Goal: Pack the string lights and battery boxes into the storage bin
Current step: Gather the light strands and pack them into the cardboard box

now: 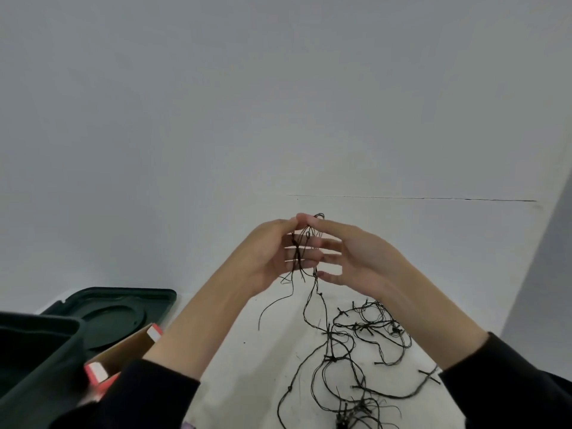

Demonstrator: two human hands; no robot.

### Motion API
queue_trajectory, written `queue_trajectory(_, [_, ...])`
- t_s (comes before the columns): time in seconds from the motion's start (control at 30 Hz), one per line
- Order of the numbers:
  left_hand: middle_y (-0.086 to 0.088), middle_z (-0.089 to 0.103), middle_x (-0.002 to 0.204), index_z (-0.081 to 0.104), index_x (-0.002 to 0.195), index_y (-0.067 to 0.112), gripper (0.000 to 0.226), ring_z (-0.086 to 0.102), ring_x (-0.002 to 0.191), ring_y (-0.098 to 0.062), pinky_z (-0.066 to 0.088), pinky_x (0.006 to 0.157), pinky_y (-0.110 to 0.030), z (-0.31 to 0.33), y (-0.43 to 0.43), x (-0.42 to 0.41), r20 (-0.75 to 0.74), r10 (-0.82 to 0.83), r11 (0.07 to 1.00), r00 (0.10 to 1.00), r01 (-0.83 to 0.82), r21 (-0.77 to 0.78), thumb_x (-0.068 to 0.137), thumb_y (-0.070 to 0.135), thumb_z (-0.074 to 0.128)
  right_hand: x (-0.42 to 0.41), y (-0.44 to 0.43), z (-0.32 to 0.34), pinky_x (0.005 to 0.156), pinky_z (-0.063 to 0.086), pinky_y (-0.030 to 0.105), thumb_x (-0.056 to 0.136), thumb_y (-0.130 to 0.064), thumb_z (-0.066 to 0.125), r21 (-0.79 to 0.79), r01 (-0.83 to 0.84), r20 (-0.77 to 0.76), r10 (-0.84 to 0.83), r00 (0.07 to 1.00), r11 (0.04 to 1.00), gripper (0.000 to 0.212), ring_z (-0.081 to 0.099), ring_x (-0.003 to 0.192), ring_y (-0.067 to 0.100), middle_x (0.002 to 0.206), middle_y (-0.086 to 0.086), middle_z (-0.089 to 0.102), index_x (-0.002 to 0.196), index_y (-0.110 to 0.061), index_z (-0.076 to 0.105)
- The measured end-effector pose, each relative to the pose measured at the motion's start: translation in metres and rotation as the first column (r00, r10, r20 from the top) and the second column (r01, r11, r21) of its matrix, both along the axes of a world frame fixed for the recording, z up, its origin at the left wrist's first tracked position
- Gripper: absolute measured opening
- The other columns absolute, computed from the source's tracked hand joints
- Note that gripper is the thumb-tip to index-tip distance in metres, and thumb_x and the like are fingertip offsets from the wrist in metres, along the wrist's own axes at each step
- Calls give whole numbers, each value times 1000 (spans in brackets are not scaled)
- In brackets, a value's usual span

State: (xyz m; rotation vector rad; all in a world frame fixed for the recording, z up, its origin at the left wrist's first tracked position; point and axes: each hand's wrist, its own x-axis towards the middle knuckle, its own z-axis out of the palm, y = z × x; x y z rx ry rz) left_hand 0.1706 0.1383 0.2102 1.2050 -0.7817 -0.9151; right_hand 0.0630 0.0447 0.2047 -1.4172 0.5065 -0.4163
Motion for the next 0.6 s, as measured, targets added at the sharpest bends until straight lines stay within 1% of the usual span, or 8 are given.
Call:
queue_trajectory(0.07, [2, 49, 53, 53, 90, 13, 18, 40, 39, -10, 44, 43, -21, -3, 1, 0, 7, 9, 999, 1000, -9, 45, 99, 20, 39, -1, -3, -1, 79, 42, 32, 70, -41, 74, -5, 73, 1, -73, 997, 997, 35, 54, 87, 16, 92, -5, 62, 102, -28, 74])
queue_trajectory(0.13, [6, 38, 48, 50, 85, 16, 19, 26, 39, -9, 31, 37, -18, -4, 3, 1, 100, 11, 995, 995, -21, 100, 100, 23, 41, -4, -9, -1, 73, 40, 30, 73, -38, 73, 12, 146, 32, -146, 989, 989, 26, 51, 83, 16, 92, -3, 60, 97, -28, 76])
queue_trajectory(0.23, [8, 29, 49, 53, 84, 16, 20, 20, 40, -7, 18, 36, -16, -6, 8, 6, 233, -16, 987, 972, -22, 162, 99, 26, 43, -10, -18, 0, 63, 37, 27, 74, -33, 74, 26, 213, 66, -215, 974, 977, 23, 48, 71, 14, 82, -3, 56, 94, -24, 77])
queue_trajectory(0.33, [8, 24, 52, 60, 88, 16, 25, 19, 41, -7, 15, 38, -16, -3, 12, 10, 315, -87, 972, 945, 11, 235, 97, 34, 45, -12, -23, -6, 59, 38, 26, 77, -31, 73, -26, 191, 44, -190, 981, 981, 20, 47, 62, 13, 73, -3, 55, 93, -20, 77])
queue_trajectory(0.43, [9, 25, 52, 67, 87, 16, 28, 19, 41, -8, 17, 38, -15, 4, 14, 15, 426, -100, 969, 899, -9, 248, 92, 39, 52, -15, -25, -12, 55, 38, 24, 79, -33, 71, -180, 170, -17, -176, 984, 969, 21, 45, 53, 13, 65, 0, 53, 87, -14, 77])
queue_trajectory(0.5, [9, 27, 49, 68, 85, 15, 24, 20, 41, -7, 18, 38, -14, 11, 16, 20, 515, -69, 977, 855, -46, 208, 93, 33, 54, -17, -26, -13, 52, 37, 24, 78, -44, 70, -352, 177, -59, -210, 976, 919, 34, 43, 51, 14, 60, 2, 51, 75, -10, 73])
queue_trajectory(0.53, [9, 27, 48, 68, 84, 14, 23, 20, 40, -7, 19, 38, -14, 15, 16, 22, 558, -55, 980, 828, -64, 191, 93, 31, 54, -18, -28, -14, 53, 38, 24, 76, -50, 69, -417, 204, -36, -240, 970, 886, 40, 44, 52, 15, 61, 2, 51, 72, -11, 69])
queue_trajectory(0.6, [8, 28, 49, 68, 83, 14, 24, 21, 40, -8, 20, 38, -15, 25, 13, 23, 624, -49, 982, 780, -76, 172, 93, 31, 54, -18, -31, -15, 66, 44, 23, 69, -59, 70, -521, 220, 63, -220, 973, 825, 47, 55, 71, 13, 82, -3, 58, 87, -16, 62])
